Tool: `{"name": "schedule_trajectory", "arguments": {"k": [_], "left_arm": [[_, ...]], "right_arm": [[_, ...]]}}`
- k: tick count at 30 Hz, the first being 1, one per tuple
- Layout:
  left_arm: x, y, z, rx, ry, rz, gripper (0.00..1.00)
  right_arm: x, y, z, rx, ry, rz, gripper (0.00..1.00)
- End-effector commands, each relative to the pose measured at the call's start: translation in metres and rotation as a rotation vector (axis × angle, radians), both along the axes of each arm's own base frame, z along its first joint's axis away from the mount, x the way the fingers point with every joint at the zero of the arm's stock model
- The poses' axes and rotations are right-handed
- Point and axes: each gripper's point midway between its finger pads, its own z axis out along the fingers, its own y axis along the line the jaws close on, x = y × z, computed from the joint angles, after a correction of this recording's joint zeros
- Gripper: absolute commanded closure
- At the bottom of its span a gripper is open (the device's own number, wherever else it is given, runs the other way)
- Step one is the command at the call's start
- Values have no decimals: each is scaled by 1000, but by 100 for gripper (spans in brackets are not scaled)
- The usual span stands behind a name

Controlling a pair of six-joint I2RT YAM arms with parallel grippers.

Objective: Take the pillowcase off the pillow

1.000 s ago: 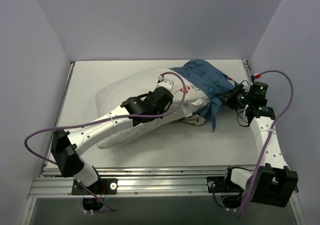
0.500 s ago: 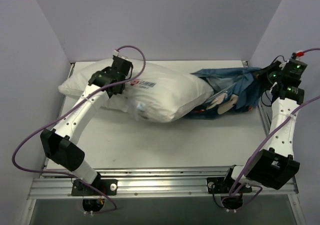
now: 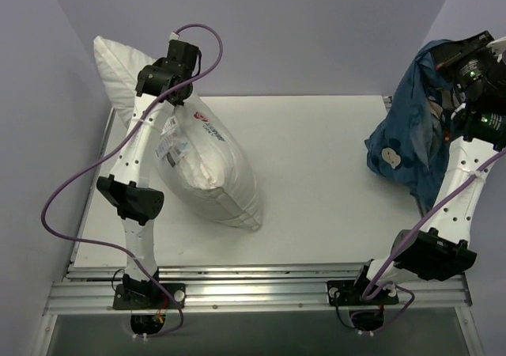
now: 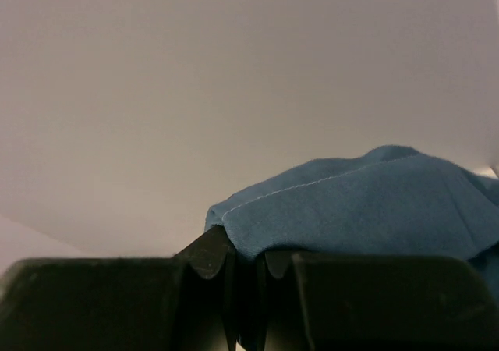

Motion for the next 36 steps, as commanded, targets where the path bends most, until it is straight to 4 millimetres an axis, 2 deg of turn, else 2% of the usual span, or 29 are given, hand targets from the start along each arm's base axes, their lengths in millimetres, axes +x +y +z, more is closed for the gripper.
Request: {"name": "schedule_trajectory", "arguments": {"k": [1, 2, 3, 4, 5, 6, 7, 8, 9, 10, 11, 12, 13, 14, 15, 16, 17, 18, 19, 20, 21, 22, 25, 26, 29, 30, 31, 33, 36], "left_arm": [[-2, 0, 66, -110, -245, 26, 98], [0, -5, 70, -148, -275, 14, 98], [-11, -2, 86, -182, -322, 12, 98], [-11, -4, 66, -182, -279, 14, 98], [-9, -7, 72, -217, -330, 5, 98], [-26, -5, 87, -259, -375, -15, 98], [-24, -9, 61, -271, -342, -13, 98], [-30, -9, 56, -290, -343, -17, 98], [-48, -7, 65, -331, -375, -32, 96], [-54, -8, 28, -341, -308, -14, 91], [-61, -8, 22, -368, -313, -15, 84], [-80, -7, 28, -411, -340, -36, 69], [-88, -7, 19, -444, -335, -28, 59], [-99, -5, -9, -442, -279, -20, 52], [-117, 0, -3, -471, -306, -25, 39], [-128, 1, -10, -492, -286, -21, 34], [-139, 4, -22, -492, -262, -16, 29], [-156, 10, -11, -514, -299, -21, 17], [-168, 13, -13, -520, -290, -20, 12], [-178, 17, -10, -523, -298, -20, 9], [-193, 24, 3, -537, -342, -22, 5], [-205, 30, 3, -535, -341, -2, 3], [-233, 41, 22, -581, -415, 8, 5], [-243, 44, 28, -601, -447, 2, 5], [-257, 47, 32, -637, -470, 6, 6], [-264, 50, 35, -651, -488, 8, 6], [-270, 52, 37, -651, -489, 8, 6], [-279, 57, 42, -653, -509, 11, 6], [-291, 65, 44, -643, -525, 23, 6]], "right_arm": [[-38, 59, 101, -123, -368, 241, 100], [-45, 73, 109, -86, -401, 294, 100], [-52, 82, 111, -81, -428, 332, 100], [-64, 94, 123, -111, -501, 374, 100], [-69, 102, 122, -106, -509, 413, 100], [-75, 111, 115, -85, -510, 441, 100], [-76, 112, 108, -72, -498, 436, 100], [-76, 114, 98, -62, -473, 427, 100], [-72, 117, 66, -58, -380, 407, 100], [-70, 120, 45, -56, -320, 397, 100], [-78, 124, 34, -66, -293, 361, 100], [-76, 135, -3, -72, -182, 378, 100], [-71, 137, -53, -39, -59, 379, 100], [-79, 135, -75, -39, -2, 342, 100], [-87, 131, -121, 2, 160, 310, 100], [-93, 128, -166, -11, 272, 288, 100], [-107, 125, -177, -34, 303, 249, 100], [-119, 114, -201, -36, 398, 160, 100], [-129, 116, -210, -44, 426, 148, 100], [-144, 115, -210, -63, 417, 119, 100], [-155, 105, -219, -79, 463, 37, 100], [-164, 101, -220, -82, 473, -3, 100], [-184, 90, -197, -105, 434, -99, 100], [-190, 90, -176, -102, 381, -109, 100], [-208, 76, -145, -95, 322, -212, 100], [-220, 72, -123, -89, 273, -244, 100], [-228, 62, -111, -92, 241, -305, 100], [-250, 58, -78, -101, 143, -338, 100], [-269, 48, -57, -112, 79, -395, 98]]}}
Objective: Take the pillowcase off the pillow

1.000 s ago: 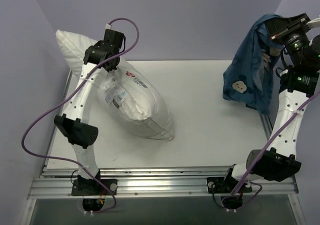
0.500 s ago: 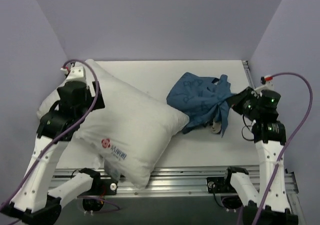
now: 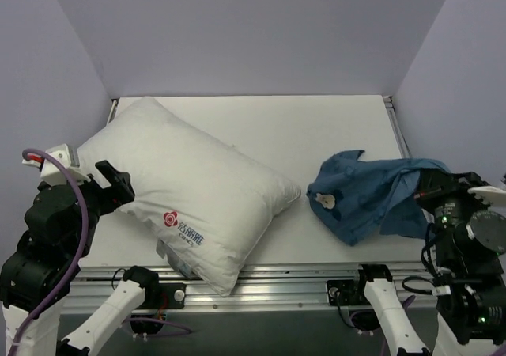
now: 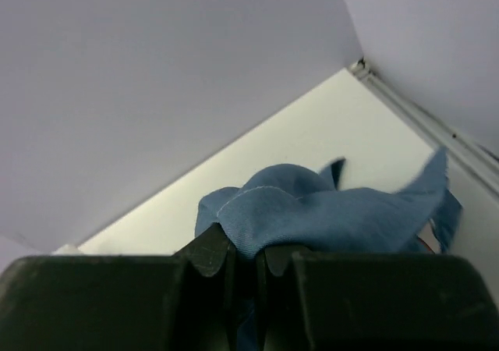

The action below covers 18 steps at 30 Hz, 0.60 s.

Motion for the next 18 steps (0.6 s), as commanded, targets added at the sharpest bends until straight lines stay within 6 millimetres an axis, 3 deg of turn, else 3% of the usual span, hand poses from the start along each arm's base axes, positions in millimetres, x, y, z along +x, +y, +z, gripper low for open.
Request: {"name": "schedule_trajectory", "arguments": {"k": [1, 3, 7, 8, 10, 11, 16, 18], "left_arm": [[-15, 8, 1, -9, 5, 24, 6], [-19, 8, -3, -17, 8, 21, 6], [-25, 4, -10, -30, 25, -10, 6], [-27, 5, -10, -30, 25, -10, 6], [-30, 8, -9, -27, 22, -4, 6], [-32, 9, -8, -29, 14, -2, 6], [-38, 10, -8, -34, 14, -9, 6], [-41, 10, -8, -33, 21, -13, 6]], "right_arm": [[-25, -30, 19, -45, -51, -162, 98], [-27, -30, 7, -51, -18, -157, 97], [-14, -12, -40, -46, 98, -54, 81], [-7, -6, -63, -52, 156, -15, 81], [5, 17, -88, -57, 230, 120, 94], [14, 22, -113, -52, 315, 151, 100], [36, 59, -153, 2, 412, 359, 100], [44, 68, -167, 16, 460, 415, 95]]}}
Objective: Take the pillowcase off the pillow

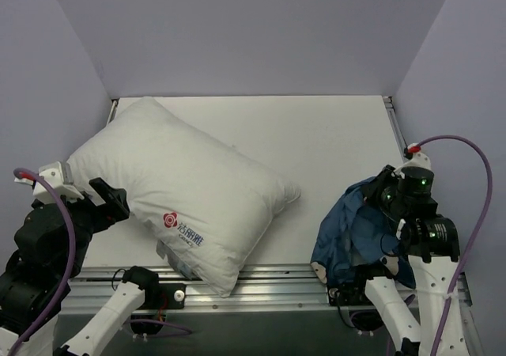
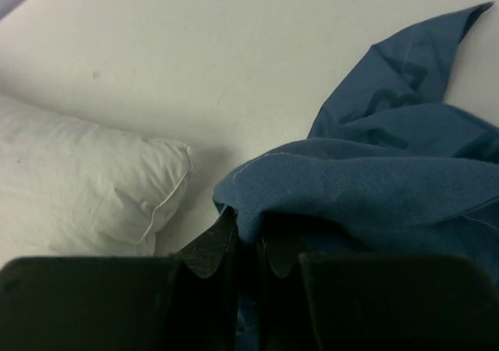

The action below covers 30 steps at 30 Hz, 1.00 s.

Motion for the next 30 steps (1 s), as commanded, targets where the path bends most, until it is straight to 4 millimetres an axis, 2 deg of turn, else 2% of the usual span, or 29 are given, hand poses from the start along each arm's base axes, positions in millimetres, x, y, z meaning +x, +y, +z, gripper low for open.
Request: {"name": "schedule_trajectory", "arguments": {"k": [1, 2, 4, 5, 7, 10, 11, 12, 13, 14, 16, 17, 19, 20, 22, 23, 24, 26, 27, 30], "left_arm": [[-10, 1, 11, -20, -21, -7, 6], [-12, 2, 14, -22, -28, -7, 6], [-19, 5, 23, -32, -52, -9, 6], [-22, 5, 27, -39, -65, -10, 6], [-28, 7, 31, -44, -79, -12, 6], [-39, 12, 37, -54, -104, -8, 6], [-42, 13, 38, -56, -112, -7, 6], [-43, 14, 37, -53, -108, -4, 6], [-45, 16, 37, -51, -110, 1, 6], [-47, 17, 37, -51, -114, 4, 6], [-50, 21, 35, -39, -107, 13, 6], [-52, 23, 36, -34, -103, 18, 6], [-59, 28, 38, -25, -102, 28, 6], [-61, 31, 40, -20, -103, 38, 6], [-71, 37, 46, -23, -129, 53, 6], [-74, 42, 48, -22, -138, 72, 6], [-77, 45, 48, -26, -142, 75, 6], [-84, 50, 54, -34, -166, 83, 6], [-86, 53, 55, -29, -167, 86, 6], [-94, 59, 64, -21, -195, 82, 6]], "right_arm": [[12, 34, -2, 66, -1, 195, 94], [12, 45, -9, 98, 41, 259, 92], [11, 54, -24, 102, 110, 338, 88], [3, 62, -31, 127, 149, 391, 84], [-6, 66, -41, 114, 177, 452, 82], [-16, 68, -43, 100, 183, 479, 64], [-16, 68, -43, 98, 180, 479, 53], [-16, 71, -41, 108, 172, 497, 47], [-12, 73, -35, 103, 161, 509, 41], [-10, 72, -29, 93, 149, 511, 29], [-1, 64, -18, 43, 133, 478, 21], [2, 58, 5, 0, 85, 463, 17], [11, 41, 27, -79, 51, 381, 13], [12, 36, 57, -110, -19, 355, 11], [12, 20, 90, -169, -100, 266, 9], [8, 14, 105, -188, -136, 234, 2], [2, 7, 137, -200, -217, 180, 2], [-10, -20, 165, -251, -270, 32, 0], [-23, -26, 193, -256, -347, -5, 0], [-50, -45, 228, -271, -469, -113, 0]]}}
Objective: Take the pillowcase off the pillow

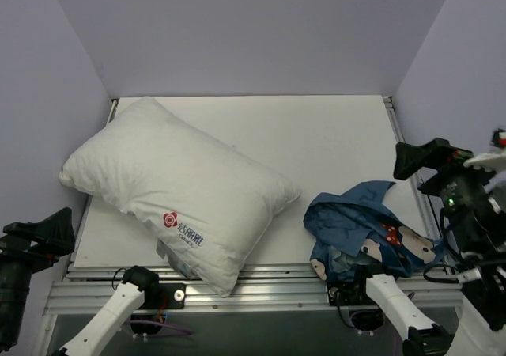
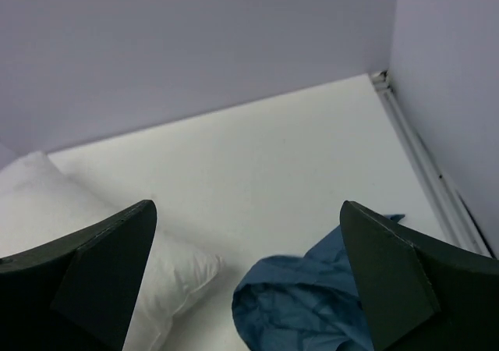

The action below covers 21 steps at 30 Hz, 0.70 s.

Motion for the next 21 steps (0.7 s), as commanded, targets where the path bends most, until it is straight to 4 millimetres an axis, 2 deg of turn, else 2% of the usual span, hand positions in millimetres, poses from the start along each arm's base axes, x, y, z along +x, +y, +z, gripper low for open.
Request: {"name": "schedule_trajectory", "arguments": {"k": [1, 2, 4, 7, 12, 16, 21], "left_arm": [[-15, 15, -13, 62, 60, 15, 6], [-19, 17, -7, 65, 28, 6, 6], [-26, 19, -1, 64, -19, -18, 6], [-35, 27, 7, 56, -81, -12, 6], [-41, 35, 4, 68, -97, 15, 6], [-48, 37, 0, 46, -141, 10, 6], [-59, 45, -7, -9, -197, 37, 6]], "right_arm": [[-46, -41, 33, 2, -146, -205, 0], [-54, -50, 42, 19, -194, -261, 0], [-76, -55, 50, 44, -295, -276, 0], [-107, -67, 52, 56, -393, -321, 0], [-144, -69, 52, 50, -510, -304, 0], [-152, -62, 54, 62, -578, -261, 0], [-153, -59, 48, 70, -603, -238, 0]]}}
